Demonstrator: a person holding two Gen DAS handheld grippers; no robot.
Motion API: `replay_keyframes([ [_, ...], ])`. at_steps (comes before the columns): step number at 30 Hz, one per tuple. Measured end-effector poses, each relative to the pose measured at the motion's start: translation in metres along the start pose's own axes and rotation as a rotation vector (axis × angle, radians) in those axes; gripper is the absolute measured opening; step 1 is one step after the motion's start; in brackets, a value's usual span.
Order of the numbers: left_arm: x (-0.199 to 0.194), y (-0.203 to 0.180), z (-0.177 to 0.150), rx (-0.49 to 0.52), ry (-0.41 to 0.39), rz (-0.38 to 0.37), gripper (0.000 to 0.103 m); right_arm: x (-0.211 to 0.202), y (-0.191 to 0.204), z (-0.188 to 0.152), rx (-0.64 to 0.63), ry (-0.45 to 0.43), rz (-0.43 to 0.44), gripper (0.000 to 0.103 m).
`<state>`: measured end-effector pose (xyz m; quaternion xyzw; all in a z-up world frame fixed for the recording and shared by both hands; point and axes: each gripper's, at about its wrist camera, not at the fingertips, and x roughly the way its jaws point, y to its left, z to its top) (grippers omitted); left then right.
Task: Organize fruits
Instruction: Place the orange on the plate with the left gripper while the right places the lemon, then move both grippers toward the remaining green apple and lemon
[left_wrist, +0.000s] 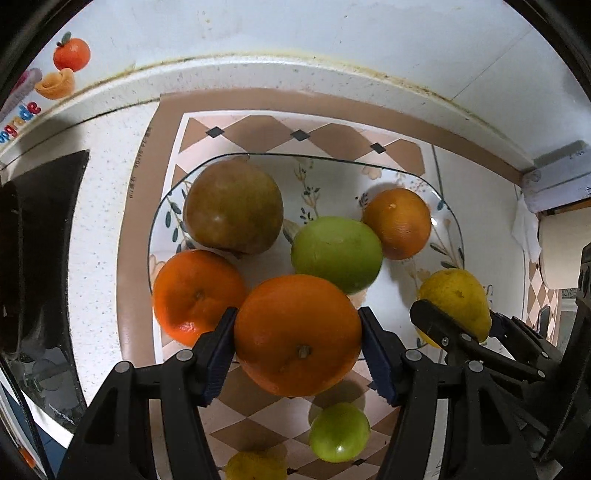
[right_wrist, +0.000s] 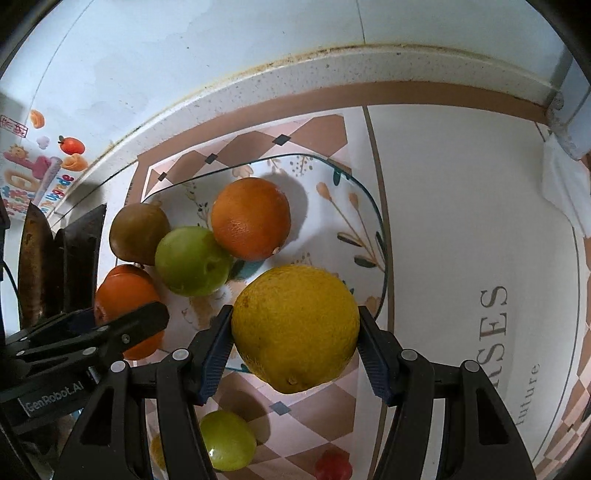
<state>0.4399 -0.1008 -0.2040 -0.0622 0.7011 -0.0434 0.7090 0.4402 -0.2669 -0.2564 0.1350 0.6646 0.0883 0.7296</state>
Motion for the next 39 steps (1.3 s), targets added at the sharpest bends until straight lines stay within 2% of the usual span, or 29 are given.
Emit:
replay_keyframes([
  [6, 0.002, 0.001, 0.004, -0.010, 0.005, -0.008, 0.061, -0.001, -0.002, 0.003, 0.011, 0.018, 0.018, 0.068],
  [11, 0.001, 0.006, 0.008, -0.028, 0.008, -0.033, 0.063, -0.014, -0.004, -0.001, 0.024, 0.010, 0.000, 0.077],
  [14, -0.007, 0.008, 0.005, -0.032, -0.008, -0.024, 0.078, -0.024, -0.009, -0.006, 0.039, -0.003, -0.016, 0.083],
  [15, -0.010, 0.008, 0.004, -0.031, -0.016, -0.019, 0.088, -0.027, -0.010, -0.007, 0.040, -0.006, -0.019, 0.085],
  [16, -0.013, 0.009, 0.003, -0.030, -0.026, -0.016, 0.093, -0.030, -0.011, -0.008, 0.040, -0.009, -0.026, 0.090],
  [20, -0.026, 0.011, -0.004, -0.027, -0.062, 0.017, 0.093, -0.042, -0.006, -0.018, 0.013, -0.040, -0.094, 0.092],
  [26, -0.053, 0.012, -0.029, 0.007, -0.162, 0.143, 0.093, -0.068, 0.010, -0.037, -0.048, -0.110, -0.193, 0.095],
  [29, -0.068, 0.015, -0.046, 0.017, -0.206, 0.175, 0.093, -0.081, 0.019, -0.048, -0.068, -0.142, -0.212, 0.097],
  [33, -0.085, 0.014, -0.065, 0.026, -0.254, 0.200, 0.093, -0.103, 0.027, -0.063, -0.081, -0.189, -0.227, 0.098],
  [39, -0.124, 0.009, -0.098, 0.027, -0.356, 0.199, 0.093, -0.145, 0.035, -0.091, -0.093, -0.269, -0.245, 0.098],
])
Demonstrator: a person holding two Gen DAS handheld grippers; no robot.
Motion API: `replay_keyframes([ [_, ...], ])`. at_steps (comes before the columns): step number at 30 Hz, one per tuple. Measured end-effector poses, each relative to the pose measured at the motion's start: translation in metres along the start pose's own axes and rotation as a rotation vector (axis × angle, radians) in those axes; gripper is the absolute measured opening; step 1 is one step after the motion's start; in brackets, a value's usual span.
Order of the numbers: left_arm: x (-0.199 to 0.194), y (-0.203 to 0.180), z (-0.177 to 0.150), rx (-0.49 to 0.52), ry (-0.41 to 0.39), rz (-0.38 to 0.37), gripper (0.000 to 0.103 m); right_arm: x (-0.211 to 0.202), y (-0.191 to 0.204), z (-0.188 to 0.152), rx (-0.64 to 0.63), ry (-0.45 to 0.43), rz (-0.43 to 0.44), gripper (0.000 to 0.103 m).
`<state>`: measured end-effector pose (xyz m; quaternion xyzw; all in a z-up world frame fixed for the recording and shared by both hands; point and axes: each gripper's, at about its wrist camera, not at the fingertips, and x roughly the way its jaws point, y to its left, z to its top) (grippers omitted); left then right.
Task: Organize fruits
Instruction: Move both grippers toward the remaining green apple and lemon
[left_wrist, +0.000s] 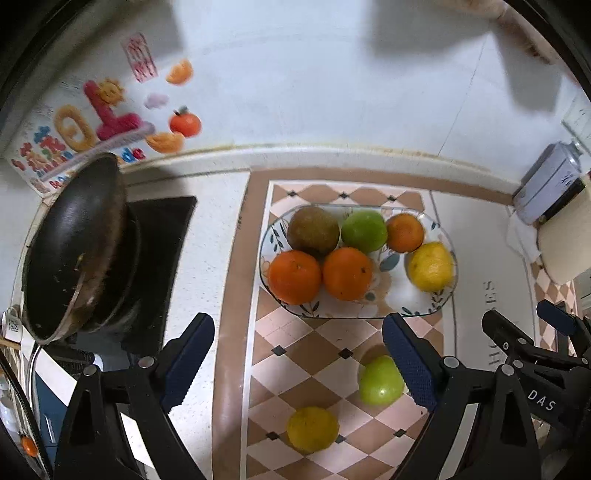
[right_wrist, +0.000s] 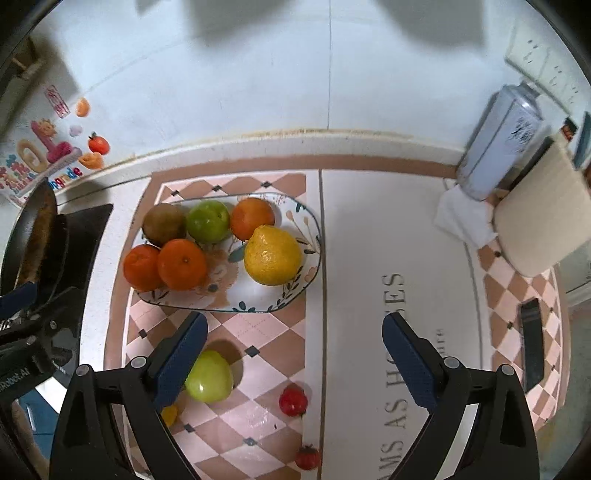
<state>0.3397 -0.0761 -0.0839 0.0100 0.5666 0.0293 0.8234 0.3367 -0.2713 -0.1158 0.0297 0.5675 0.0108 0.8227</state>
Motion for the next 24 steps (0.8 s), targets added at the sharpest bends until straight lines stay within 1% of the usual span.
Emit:
replay_keyframes([
  [4, -0.031, 0.002, -0.010, 0.005, -0.067, 0.001, 0.093, -0.034, -0.001, -0.016, -0.006, -0.052, -0.011, 0.098],
  [9, -0.072, 0.001, -0.028, 0.008, -0.137, -0.021, 0.093, -0.078, -0.003, -0.039, -0.006, -0.105, -0.004, 0.098],
  [16, -0.109, 0.000, -0.052, 0.000, -0.183, -0.047, 0.093, -0.134, -0.007, -0.061, 0.004, -0.204, 0.001, 0.098],
  [20, -0.124, 0.001, -0.064, 0.001, -0.204, -0.056, 0.093, -0.151, -0.007, -0.072, 0.021, -0.229, 0.019, 0.098],
  [24, -0.133, 0.001, -0.073, 0.004, -0.224, -0.039, 0.093, -0.151, -0.007, -0.075, 0.037, -0.228, 0.050, 0.098],
])
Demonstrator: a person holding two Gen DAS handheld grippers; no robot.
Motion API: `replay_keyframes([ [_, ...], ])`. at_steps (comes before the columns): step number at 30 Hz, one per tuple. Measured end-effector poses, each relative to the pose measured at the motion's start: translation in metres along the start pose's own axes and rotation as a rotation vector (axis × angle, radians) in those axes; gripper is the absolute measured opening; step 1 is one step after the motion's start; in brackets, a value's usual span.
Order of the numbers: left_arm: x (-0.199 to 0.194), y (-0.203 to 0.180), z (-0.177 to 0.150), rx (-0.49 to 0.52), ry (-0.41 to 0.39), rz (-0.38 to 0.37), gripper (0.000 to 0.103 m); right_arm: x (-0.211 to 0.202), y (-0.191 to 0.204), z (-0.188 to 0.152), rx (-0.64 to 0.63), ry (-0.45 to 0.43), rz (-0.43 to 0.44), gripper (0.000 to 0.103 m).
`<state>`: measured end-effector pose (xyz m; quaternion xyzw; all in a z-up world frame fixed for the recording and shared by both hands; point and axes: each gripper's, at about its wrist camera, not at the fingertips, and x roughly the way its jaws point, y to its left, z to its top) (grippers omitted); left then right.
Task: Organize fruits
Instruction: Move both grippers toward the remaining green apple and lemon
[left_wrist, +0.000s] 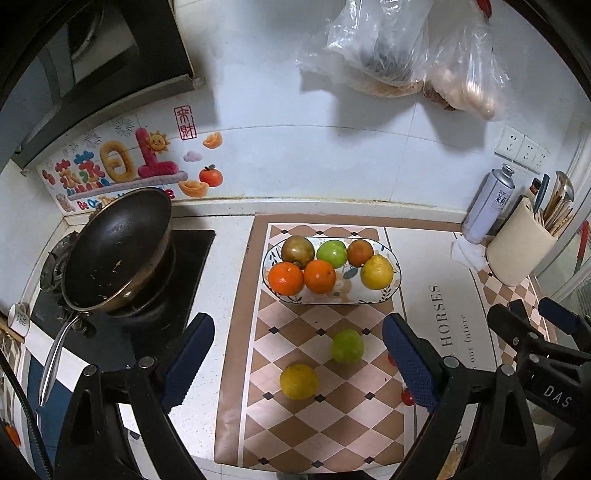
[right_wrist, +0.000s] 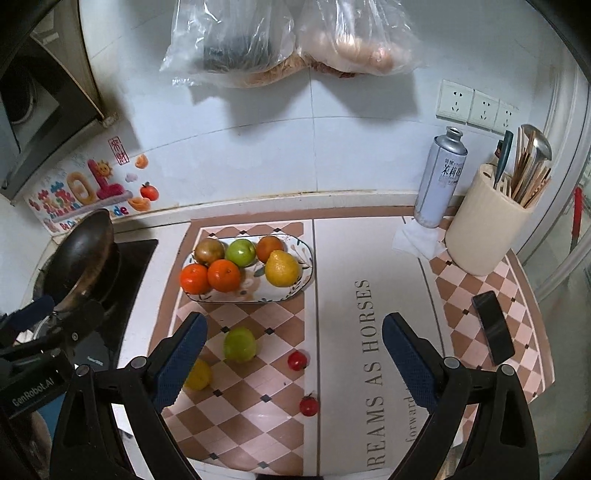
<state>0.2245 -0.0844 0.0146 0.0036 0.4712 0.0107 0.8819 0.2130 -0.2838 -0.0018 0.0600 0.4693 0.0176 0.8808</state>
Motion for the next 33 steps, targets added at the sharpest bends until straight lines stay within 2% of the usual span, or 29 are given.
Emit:
replay_keyframes([
  [5, 0.012, 0.003, -0.004, -0.005, 0.027, 0.022, 0.093, 0.033, -0.002, -0.002, 0.037, 0.085, 0.074, 0.098],
  [6, 0.019, 0.005, -0.004, -0.006, 0.046, 0.027, 0.100, 0.043, -0.003, -0.003, 0.040, 0.106, 0.085, 0.098],
  [7, 0.026, 0.007, -0.006, -0.007, 0.062, 0.037, 0.103, 0.055, -0.003, -0.005, 0.043, 0.129, 0.096, 0.098],
  [9, 0.044, 0.014, -0.011, -0.011, 0.094, 0.078, 0.103, 0.087, -0.001, -0.010, 0.045, 0.196, 0.117, 0.098],
  [12, 0.079, 0.025, -0.023, -0.018, 0.178, 0.149, 0.103, 0.141, 0.006, -0.021, 0.040, 0.311, 0.151, 0.098],
  [18, 0.145, 0.048, -0.056, -0.059, 0.373, 0.218, 0.103, 0.239, 0.037, -0.043, 0.008, 0.479, 0.186, 0.094],
  [21, 0.167, 0.053, -0.069, -0.083, 0.451, 0.214, 0.103, 0.276, 0.053, -0.053, -0.007, 0.546, 0.205, 0.086],
  [24, 0.181, 0.053, -0.077, -0.099, 0.506, 0.182, 0.103, 0.298, 0.064, -0.064, -0.034, 0.609, 0.224, 0.061],
  [25, 0.184, 0.051, -0.078, -0.099, 0.519, 0.168, 0.103, 0.296, 0.067, -0.065, -0.058, 0.592, 0.218, 0.058],
  [29, 0.196, 0.030, -0.084, -0.012, 0.536, 0.154, 0.103, 0.287, 0.055, -0.072, -0.053, 0.609, 0.223, 0.058],
  [33, 0.203, 0.004, -0.085, 0.035, 0.525, 0.080, 0.103, 0.286, 0.031, -0.079, -0.004, 0.633, 0.207, 0.058],
])
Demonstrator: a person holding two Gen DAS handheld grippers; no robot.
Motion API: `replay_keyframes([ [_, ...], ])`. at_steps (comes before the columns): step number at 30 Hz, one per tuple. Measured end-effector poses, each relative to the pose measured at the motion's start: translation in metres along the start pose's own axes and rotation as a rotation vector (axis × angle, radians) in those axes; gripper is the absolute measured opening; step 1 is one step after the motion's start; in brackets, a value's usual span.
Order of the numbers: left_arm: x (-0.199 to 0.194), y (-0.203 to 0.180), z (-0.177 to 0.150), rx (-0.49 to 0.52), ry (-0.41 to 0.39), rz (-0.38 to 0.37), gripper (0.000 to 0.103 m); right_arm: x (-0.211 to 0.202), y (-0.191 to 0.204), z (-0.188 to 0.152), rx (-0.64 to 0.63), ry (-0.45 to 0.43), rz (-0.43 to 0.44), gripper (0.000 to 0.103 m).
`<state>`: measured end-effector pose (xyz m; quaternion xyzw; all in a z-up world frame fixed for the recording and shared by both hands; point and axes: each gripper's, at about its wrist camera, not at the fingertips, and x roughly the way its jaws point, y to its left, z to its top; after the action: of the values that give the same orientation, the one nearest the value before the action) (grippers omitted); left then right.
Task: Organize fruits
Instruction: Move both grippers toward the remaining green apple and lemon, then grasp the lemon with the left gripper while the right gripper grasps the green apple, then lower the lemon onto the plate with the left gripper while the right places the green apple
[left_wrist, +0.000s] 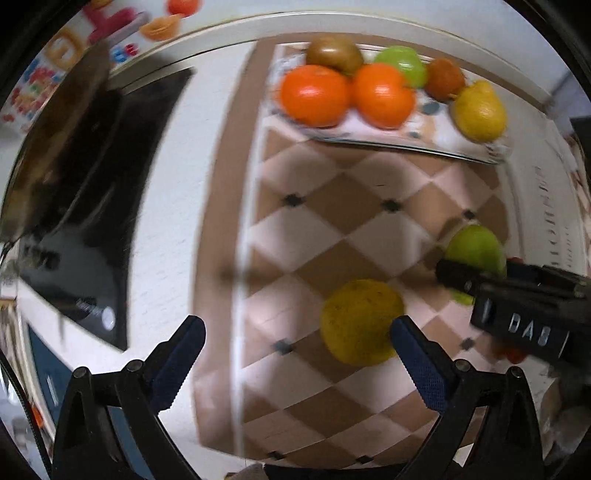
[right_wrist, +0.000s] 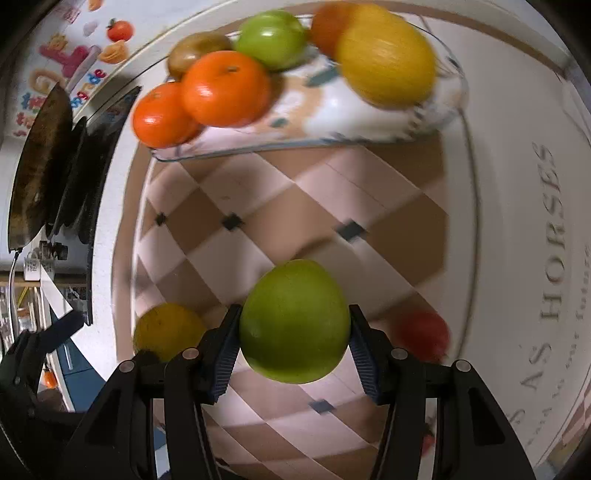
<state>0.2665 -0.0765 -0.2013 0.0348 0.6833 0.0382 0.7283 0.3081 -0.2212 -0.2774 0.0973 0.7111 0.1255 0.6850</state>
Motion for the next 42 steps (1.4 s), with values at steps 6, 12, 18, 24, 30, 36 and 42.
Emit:
replay_keyframes([
  [6, 0.014, -0.031, 0.003, 0.087, 0.026, -0.077, 0.103, -0.007, -0.013, -0.001, 0.043, -0.021, 0.009, 0.058],
  [12, 0.025, -0.038, 0.000, 0.079, 0.061, -0.198, 0.066, -0.016, -0.023, -0.001, 0.083, -0.028, 0.029, 0.058],
  [18, 0.019, -0.039, 0.003, 0.077, 0.054, -0.213, 0.047, -0.021, -0.025, -0.002, 0.107, -0.035, 0.041, 0.058],
  [24, 0.011, -0.008, 0.013, -0.026, 0.122, -0.367, 0.052, -0.037, -0.026, -0.006, 0.109, -0.053, 0.068, 0.058],
  [30, 0.002, -0.008, 0.000, 0.017, 0.148, -0.376, 0.058, -0.046, -0.018, -0.006, 0.104, -0.058, 0.096, 0.058],
  [36, 0.025, -0.025, -0.005, 0.062, 0.180, -0.312, 0.059, -0.053, -0.013, -0.004, 0.088, -0.068, 0.086, 0.058],
  [42, 0.021, -0.029, -0.001, 0.076, 0.121, -0.287, 0.057, -0.066, -0.024, -0.005, 0.114, -0.101, 0.098, 0.058],
])
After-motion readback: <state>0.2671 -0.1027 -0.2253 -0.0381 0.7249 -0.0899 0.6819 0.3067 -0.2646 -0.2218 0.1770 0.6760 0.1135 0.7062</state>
